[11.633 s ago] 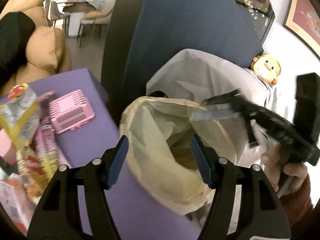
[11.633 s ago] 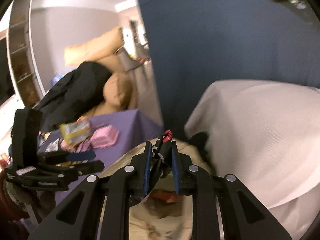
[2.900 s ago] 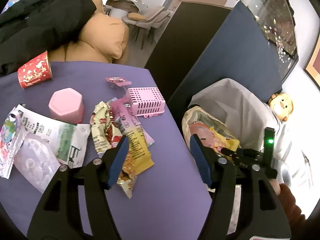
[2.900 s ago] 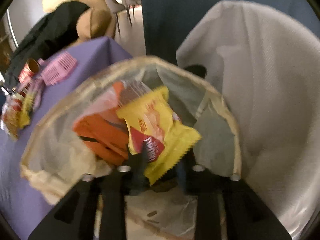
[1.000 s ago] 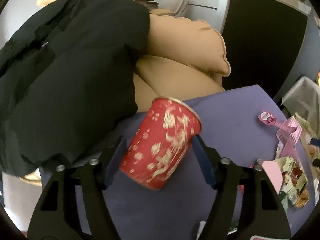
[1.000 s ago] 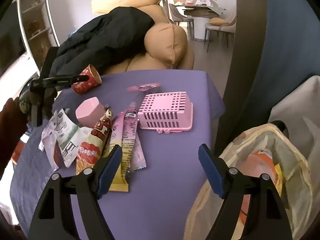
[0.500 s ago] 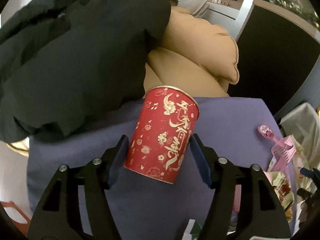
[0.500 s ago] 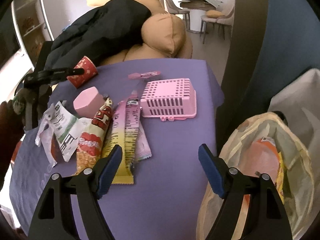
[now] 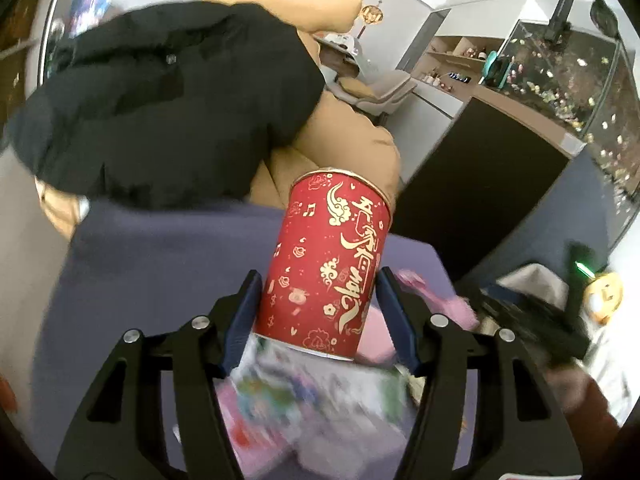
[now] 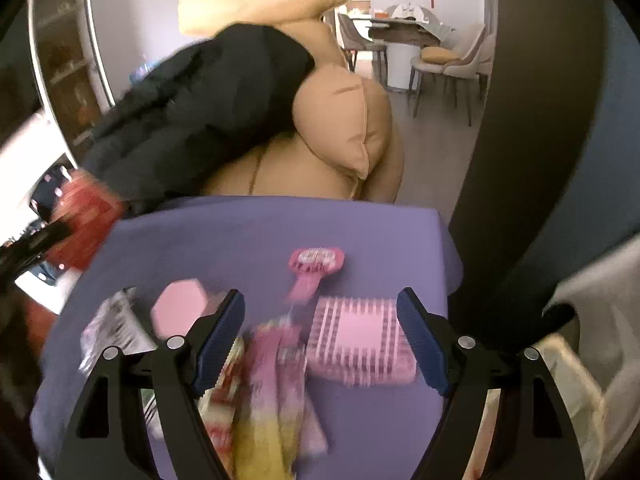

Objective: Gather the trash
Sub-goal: 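Lift the red cup with the left tool while the right tool grasps the pink lollipop card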

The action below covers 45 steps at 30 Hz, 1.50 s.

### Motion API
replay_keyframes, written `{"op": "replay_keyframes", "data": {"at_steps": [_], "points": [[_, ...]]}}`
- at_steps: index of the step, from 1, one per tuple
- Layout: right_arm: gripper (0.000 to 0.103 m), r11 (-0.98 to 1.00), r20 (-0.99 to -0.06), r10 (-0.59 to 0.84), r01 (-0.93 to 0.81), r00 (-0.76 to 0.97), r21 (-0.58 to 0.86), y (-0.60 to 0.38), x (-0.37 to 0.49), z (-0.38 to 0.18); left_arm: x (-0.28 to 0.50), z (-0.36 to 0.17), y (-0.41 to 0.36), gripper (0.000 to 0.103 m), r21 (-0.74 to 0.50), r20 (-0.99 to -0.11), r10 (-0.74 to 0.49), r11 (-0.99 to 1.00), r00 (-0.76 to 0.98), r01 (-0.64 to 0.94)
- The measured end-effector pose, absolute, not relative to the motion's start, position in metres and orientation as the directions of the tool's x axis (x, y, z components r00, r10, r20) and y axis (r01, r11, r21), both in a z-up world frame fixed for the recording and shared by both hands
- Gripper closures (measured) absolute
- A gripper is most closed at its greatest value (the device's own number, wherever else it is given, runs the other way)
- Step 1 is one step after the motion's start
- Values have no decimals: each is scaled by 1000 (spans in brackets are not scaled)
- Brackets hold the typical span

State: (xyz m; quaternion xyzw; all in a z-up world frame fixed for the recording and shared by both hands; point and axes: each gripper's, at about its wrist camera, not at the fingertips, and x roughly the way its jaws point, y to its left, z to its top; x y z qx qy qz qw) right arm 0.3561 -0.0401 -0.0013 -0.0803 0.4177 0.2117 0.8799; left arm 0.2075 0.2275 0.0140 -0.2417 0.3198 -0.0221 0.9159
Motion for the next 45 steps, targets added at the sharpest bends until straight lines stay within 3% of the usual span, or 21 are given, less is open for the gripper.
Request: {"op": "replay_keyframes", "data": {"at_steps": [7, 9, 13, 14, 16, 45], "points": [[29, 885, -875, 225, -466, 429, -1, 5, 400, -49, 179, -3, 211, 47, -459, -600, -213, 881, 771, -114], [35, 889, -882, 211, -459, 422, -6, 8, 403, -54, 176, -13, 214, 47, -488, -606, -236, 864, 759, -121], [55, 894, -886, 211, -449, 414, 3, 8, 403, -60, 166, -26, 214, 47, -503, -611, -227, 851, 759, -151], [68, 893, -885, 220, -450, 411, 13, 7, 402, -60, 165, -29, 215, 47, -514, -613, -233, 843, 755, -157], [81, 888, -881, 248, -458, 402, 40, 4, 400, -58, 164, -33, 216, 47, -526, -621, -243, 834, 746, -166], [84, 835, -632, 483, -537, 606, 124, -64, 286, 75, 149, 1, 180, 49, -502, -566, -275, 863, 777, -60]]}}
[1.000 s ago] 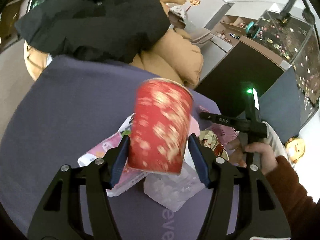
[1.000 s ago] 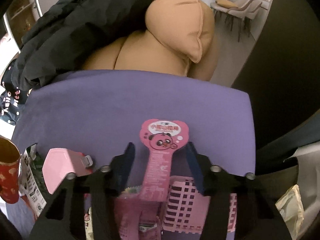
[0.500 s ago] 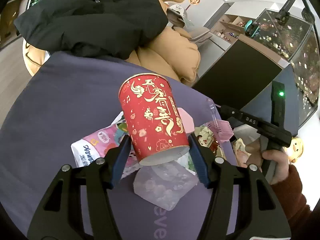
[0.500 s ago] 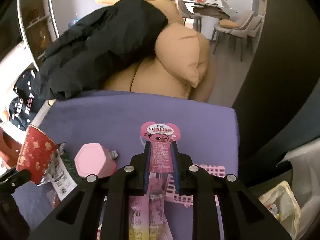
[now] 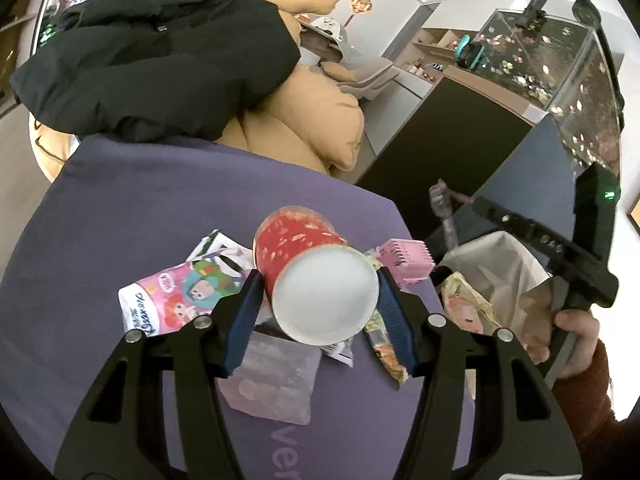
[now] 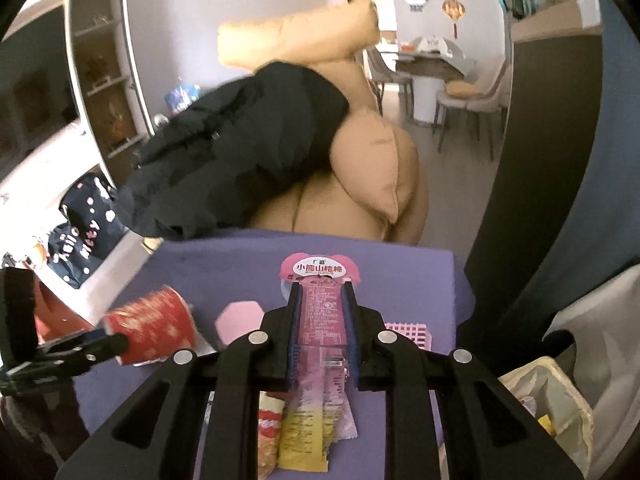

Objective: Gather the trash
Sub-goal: 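Lift the red cup with the left tool while the right tool grasps the pink lollipop card, then carry the cup and pink card over the trash bag and open the left tool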

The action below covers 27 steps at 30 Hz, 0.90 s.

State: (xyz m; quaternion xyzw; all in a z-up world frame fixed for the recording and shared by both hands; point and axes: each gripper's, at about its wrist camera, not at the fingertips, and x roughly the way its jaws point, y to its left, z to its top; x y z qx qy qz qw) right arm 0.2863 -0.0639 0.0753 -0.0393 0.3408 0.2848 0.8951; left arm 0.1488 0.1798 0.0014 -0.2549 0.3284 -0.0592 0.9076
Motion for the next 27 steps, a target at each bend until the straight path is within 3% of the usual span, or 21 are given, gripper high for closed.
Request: {"op": "replay_keyframes", "data": {"at_steps": [7, 11, 22, 24, 26, 27], "points": [[84, 819, -620, 515, -552, 592, 153, -93, 243, 76, 139, 0, 154, 49, -465, -599, -284, 885, 749, -36], [84, 825, -659, 497, -542, 565, 157, -111, 212, 44, 131, -3, 131, 49, -383, -637, -259, 924, 726, -7], [83, 815, -794, 448, -553, 411, 173, -134, 154, -48, 114, -18, 105, 43, -335, -705, -305, 939, 640, 78], [76, 804, -796, 460, -566, 394, 184, -137, 151, -48, 111, -17, 102, 42, -332, -706, -319, 938, 632, 101], [41, 799, -793, 469, -570, 390, 192, -140, 149, -46, 110, -16, 100, 41, -335, -706, -326, 936, 629, 109], [39, 793, -782, 484, -574, 392, 203, -142, 149, -43, 110, -15, 99, 41, -341, -703, -331, 934, 629, 111]]}}
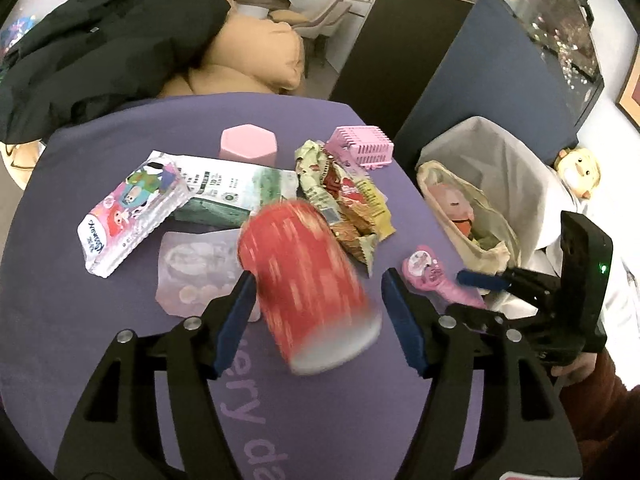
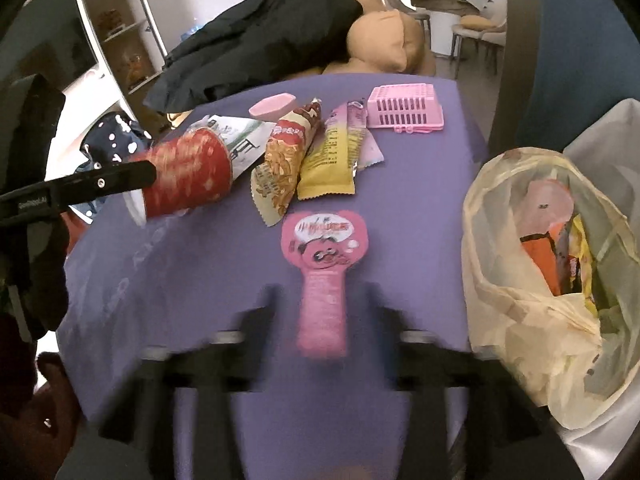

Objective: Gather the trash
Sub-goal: 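Carry the cup and pink card over the trash bag and open the left tool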

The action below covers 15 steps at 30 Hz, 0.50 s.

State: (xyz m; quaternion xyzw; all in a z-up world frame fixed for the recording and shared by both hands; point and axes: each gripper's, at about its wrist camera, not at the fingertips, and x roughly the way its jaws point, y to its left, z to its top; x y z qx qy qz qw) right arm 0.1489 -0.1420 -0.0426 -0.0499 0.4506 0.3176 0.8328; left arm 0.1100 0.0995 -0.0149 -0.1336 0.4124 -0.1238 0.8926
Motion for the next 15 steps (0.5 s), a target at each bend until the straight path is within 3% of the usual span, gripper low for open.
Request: {"op": "replay_keyframes", "data": {"at_steps": [10, 12, 13, 15], "points": [[39, 792, -815, 393, -606, 426, 65, -107, 165, -53, 110, -21, 101, 40, -345, -722, -317, 935, 615, 77], [46, 797, -807, 400, -599, 435, 73, -106, 171, -54, 108, -22, 100, 40, -340, -727, -316, 937, 610, 81], [56, 802, -806, 402, -592, 434, 80, -107, 174, -54, 107, -22, 99, 40, -337, -730, -315, 938, 607, 81], [56, 807, -798, 418, -581, 434, 107, -110, 179, -52, 106, -24, 98, 40, -334, -737, -315, 939, 598, 83]]}}
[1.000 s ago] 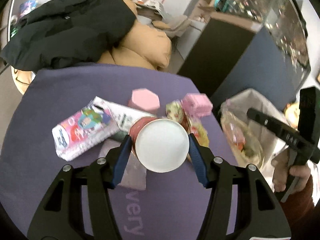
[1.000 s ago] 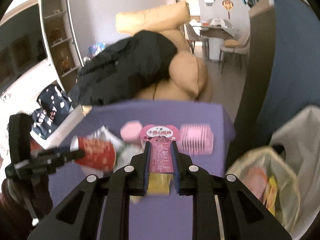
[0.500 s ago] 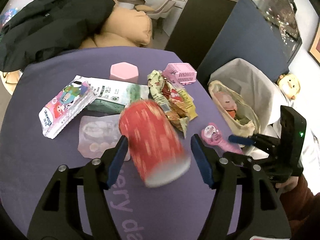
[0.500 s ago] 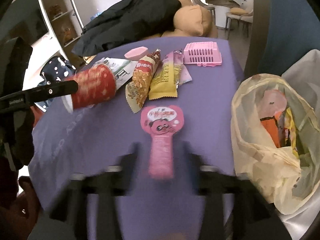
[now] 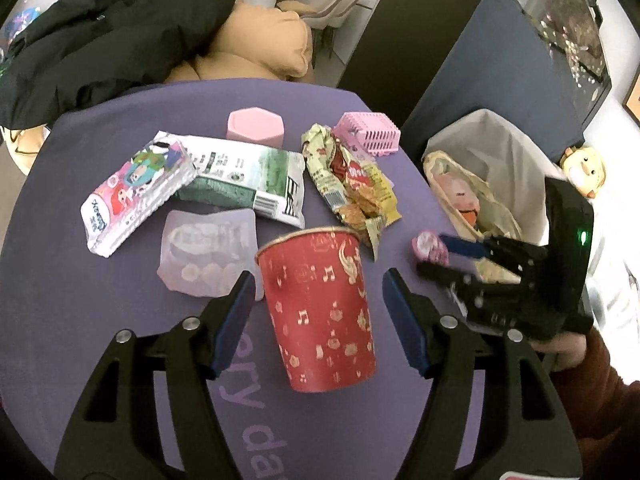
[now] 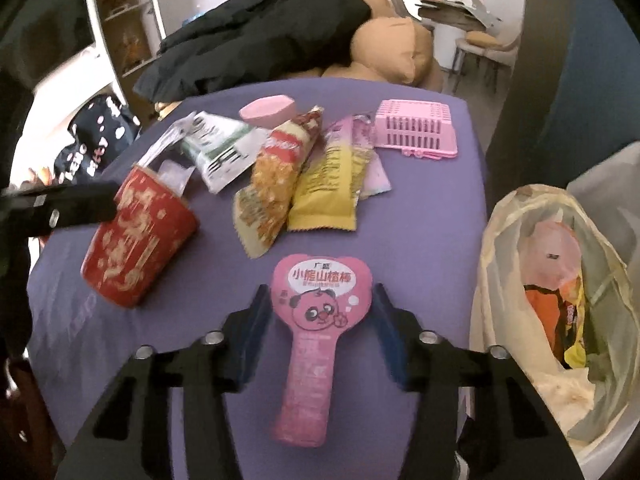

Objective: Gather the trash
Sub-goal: 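Carry the cup and pink card over the trash bag and open the left tool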

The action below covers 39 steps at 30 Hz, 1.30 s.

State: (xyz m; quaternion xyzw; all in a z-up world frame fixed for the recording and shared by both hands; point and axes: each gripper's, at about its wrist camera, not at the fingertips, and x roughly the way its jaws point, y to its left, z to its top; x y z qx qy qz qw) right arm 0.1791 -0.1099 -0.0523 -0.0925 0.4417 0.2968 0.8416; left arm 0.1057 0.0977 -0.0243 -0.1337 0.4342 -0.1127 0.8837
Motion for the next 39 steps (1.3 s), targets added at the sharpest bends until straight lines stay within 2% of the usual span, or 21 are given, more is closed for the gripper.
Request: {"op": "replay_keyframes", "data": {"at_steps": [11, 13, 24, 32, 35, 39], "points": [[56, 805, -739, 452, -585, 499, 98, -128, 167, -27, 127, -44, 86, 40, -331, -799, -269, 944, 538, -18], [56, 807, -724, 463, -581, 511, 106, -135, 166, -23, 130, -43, 84, 46, -338, -794, -269, 941, 545, -28], [56, 851, -589, 484, -505, 647, 144, -204, 182, 25, 153, 37, 30, 49, -275, -662, -271, 955, 699, 110], [56, 917, -474, 383, -390, 793, 90, -278, 194, 75, 184, 90, -40, 48, -259, -506, -368, 927, 780, 269], [56, 943, -463, 322, -325, 826, 76, -306, 198, 78, 199, 82, -63, 48, -275, -501, -409, 911, 763, 307], [56, 961, -472, 275, -253, 838, 111, -341, 201, 74, 227, 56, -99, 48, -329, -545, -488, 872, 682, 361]]}}
